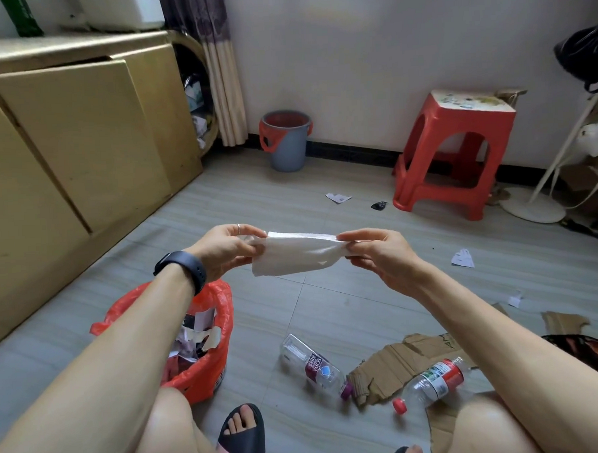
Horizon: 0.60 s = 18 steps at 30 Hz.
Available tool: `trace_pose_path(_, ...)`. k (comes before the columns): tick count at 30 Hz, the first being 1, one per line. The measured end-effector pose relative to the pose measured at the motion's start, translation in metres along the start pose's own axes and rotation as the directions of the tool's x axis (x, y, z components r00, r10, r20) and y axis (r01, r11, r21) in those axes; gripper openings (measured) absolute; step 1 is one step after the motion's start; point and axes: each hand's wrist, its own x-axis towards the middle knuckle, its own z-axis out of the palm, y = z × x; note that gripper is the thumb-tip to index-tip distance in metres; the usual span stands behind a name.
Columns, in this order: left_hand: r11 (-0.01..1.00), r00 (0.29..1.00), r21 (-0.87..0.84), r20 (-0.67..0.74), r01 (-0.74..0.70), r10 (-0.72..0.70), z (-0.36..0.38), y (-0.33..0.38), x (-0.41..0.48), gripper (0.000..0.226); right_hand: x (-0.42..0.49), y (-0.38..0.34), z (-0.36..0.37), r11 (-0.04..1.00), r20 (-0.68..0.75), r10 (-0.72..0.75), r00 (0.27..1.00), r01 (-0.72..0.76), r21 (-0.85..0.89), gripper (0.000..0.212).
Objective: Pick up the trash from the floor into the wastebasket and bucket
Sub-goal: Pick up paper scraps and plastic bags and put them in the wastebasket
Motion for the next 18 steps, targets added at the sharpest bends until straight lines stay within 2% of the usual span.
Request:
trace_pose_path(4,0.998,0.996,0.054,-0.08,-0.037,0.042,-0.004,-0.005,0.002,0.025,-0.004,-0.006,0.003,0.978,0.096,0.157,0.983,-0.169,0.126,0.021)
trace_pose_path(6,0.995,0.99,0.065,-0.118,-0.071,0.079,-0.006,-0.005,0.003,0.029,-0.007,-0.006,0.008,0.948,0.157,0.226,0.961,-0.254,0.19,0.029)
trace_pose_path(8,0.992,0.987,0.079,-0.123,-0.094,0.103,-0.007,-0.005,0.002,0.036,-0.005,-0.002,0.015,0.977,0.105,0.157,0.982,-0.17,0.126,0.033)
trace_pose_path(10,0.991,0.988,0.086,-0.104,-0.106,0.115,-0.01,-0.003,-0.001,0.046,0.0,0.002,0.026,0.997,-0.01,0.051,0.999,-0.05,0.051,0.026)
trace_pose_path(12,0.994,0.994,0.062,-0.06,-0.087,0.091,-0.023,0.001,-0.003,0.046,0.006,0.0,0.036,1.0,-0.09,-0.011,0.996,0.012,0.003,0.019)
trace_pose_path(14,1.0,0.998,0.015,0.06,0.004,-0.005,-0.044,0.003,-0.01,0.033,0.012,-0.004,0.046,0.997,-0.104,-0.061,0.993,0.057,-0.048,0.017)
trace_pose_path(16,0.995,0.983,-0.018,0.16,0.093,-0.089,-0.064,-0.002,-0.018,0.031,0.017,-0.009,0.057,0.992,-0.091,-0.1,0.991,0.091,-0.092,0.02)
trace_pose_path(18,0.991,0.992,-0.095,0.097,0.095,-0.085,-0.084,-0.019,-0.023,0.026,0.023,-0.008,0.081,0.984,-0.038,-0.124,0.992,0.118,-0.137,0.021)
